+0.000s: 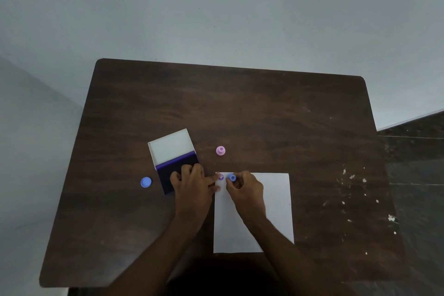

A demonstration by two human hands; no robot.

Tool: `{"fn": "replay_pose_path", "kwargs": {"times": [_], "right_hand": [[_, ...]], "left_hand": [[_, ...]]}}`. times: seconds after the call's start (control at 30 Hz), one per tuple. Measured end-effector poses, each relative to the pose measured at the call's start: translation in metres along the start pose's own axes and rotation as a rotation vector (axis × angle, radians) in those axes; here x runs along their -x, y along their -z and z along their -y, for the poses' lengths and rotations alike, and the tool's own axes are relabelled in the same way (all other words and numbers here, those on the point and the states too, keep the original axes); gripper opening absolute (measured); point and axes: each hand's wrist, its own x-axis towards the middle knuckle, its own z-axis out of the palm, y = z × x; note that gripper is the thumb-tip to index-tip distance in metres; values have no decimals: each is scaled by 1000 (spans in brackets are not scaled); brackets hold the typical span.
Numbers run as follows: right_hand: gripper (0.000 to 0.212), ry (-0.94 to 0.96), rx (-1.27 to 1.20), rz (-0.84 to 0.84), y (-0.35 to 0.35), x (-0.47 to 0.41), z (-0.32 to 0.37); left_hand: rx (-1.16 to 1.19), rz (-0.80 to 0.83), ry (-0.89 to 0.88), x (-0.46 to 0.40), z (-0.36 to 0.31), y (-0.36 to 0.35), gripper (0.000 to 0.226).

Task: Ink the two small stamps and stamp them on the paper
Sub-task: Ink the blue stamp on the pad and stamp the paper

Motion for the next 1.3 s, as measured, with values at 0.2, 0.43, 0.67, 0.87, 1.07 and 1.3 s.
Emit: {"fn": "replay_pose_path", "kwargs": {"times": [0.2, 0.43, 0.67, 0.87, 1.07, 1.3], "right_hand": [[38, -64, 35, 56, -1, -4, 6], [36, -85, 5, 42, 4, -6, 13], [35, -82, -11, 39, 8, -3, 16], [36, -88, 2, 38, 9, -2, 18], [36, -81, -6, 44, 10, -1, 19], [35, -60, -18, 51, 11, 3, 21]], "left_hand": [[21, 16, 1, -2, 2, -1, 44], [26, -5, -11, -4, 3, -3, 46], [32, 4, 6, -3, 3, -3, 49], [33, -2, 2, -2, 2, -3, 48], [52, -6, -4, -1, 2, -1, 47], [58, 5, 1, -2, -1, 2, 48]]}}
